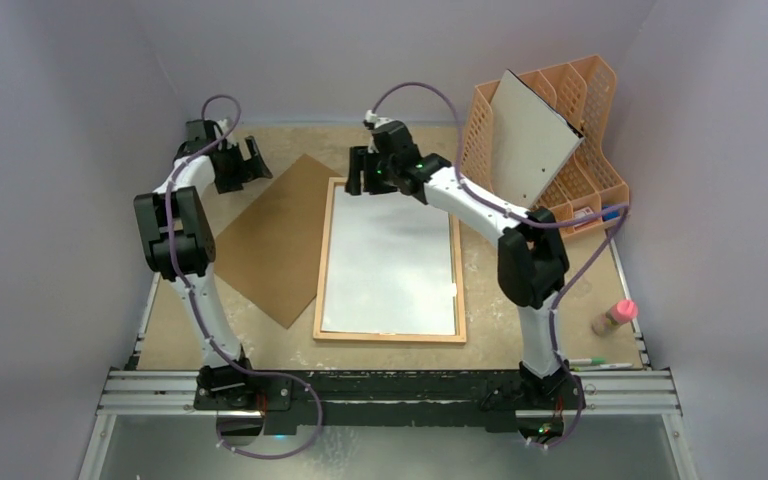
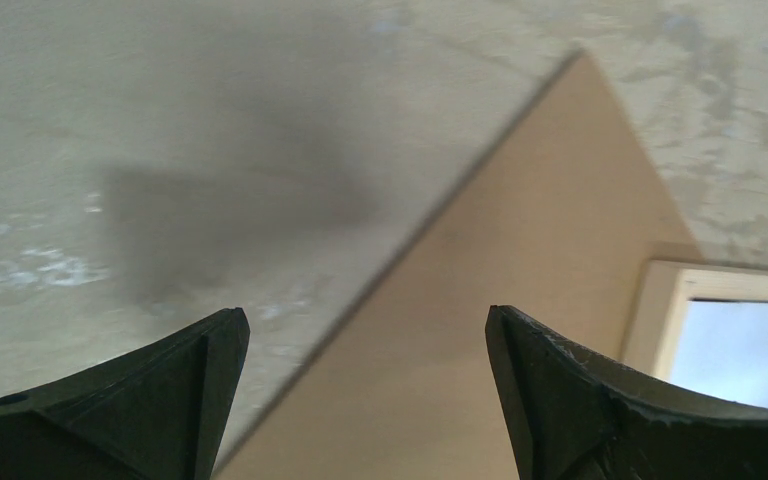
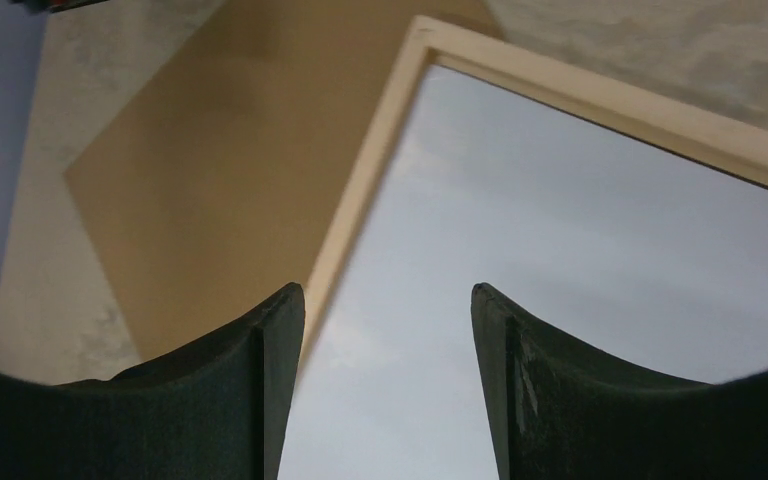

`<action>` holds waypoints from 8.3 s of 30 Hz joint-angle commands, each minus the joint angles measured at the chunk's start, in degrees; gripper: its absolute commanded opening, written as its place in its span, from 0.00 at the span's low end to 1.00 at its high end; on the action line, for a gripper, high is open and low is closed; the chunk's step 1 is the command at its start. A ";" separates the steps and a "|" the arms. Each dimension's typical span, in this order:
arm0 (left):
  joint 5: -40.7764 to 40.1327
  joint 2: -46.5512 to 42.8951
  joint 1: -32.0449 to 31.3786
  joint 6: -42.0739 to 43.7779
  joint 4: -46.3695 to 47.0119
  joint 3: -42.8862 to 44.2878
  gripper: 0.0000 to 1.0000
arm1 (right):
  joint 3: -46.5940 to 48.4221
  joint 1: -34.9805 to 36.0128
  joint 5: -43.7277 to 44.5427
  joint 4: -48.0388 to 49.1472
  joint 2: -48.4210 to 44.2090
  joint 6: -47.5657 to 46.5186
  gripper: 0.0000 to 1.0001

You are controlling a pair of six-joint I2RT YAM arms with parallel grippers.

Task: Put the photo into the frame
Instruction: Turn over the photo from the photo frame, then adjust the photo frame item at the center of the board, then turn over the photo frame item at the center of the board.

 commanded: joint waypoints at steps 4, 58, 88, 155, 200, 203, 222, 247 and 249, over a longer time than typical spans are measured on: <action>3.76 1.53 5.12 2.35 1.13 -1.02 0.92 | 12.29 5.01 -13.39 1.62 9.86 7.40 0.64; 0.88 -11.60 5.47 -0.88 -6.53 -30.10 0.50 | 21.32 17.01 4.33 -15.06 30.07 12.90 0.81; -3.23 -37.80 7.17 -6.38 -6.79 -31.99 0.57 | 17.76 20.03 2.09 -6.41 16.81 6.82 0.77; -27.36 -9.33 -0.79 -3.19 -13.88 -17.27 0.76 | 6.39 16.61 9.81 -19.74 12.27 13.35 0.82; -8.11 -15.84 8.92 -12.61 -1.71 -31.05 0.72 | 12.12 10.77 -18.47 4.34 26.71 8.75 0.81; -11.07 -17.23 9.28 -15.65 -4.72 -31.96 0.69 | 12.54 10.57 -19.20 5.01 27.31 8.72 0.81; -18.94 -32.70 9.92 -18.56 -9.40 -39.99 0.76 | 9.28 10.15 -13.02 -0.40 24.79 14.80 0.75; -16.92 -17.93 12.11 -14.61 -4.27 -37.76 0.77 | 10.21 8.33 -23.99 1.14 23.22 17.98 0.47; -12.87 -16.40 12.77 -14.86 -3.46 -38.15 0.74 | 7.64 7.69 -28.43 6.51 21.14 19.64 0.44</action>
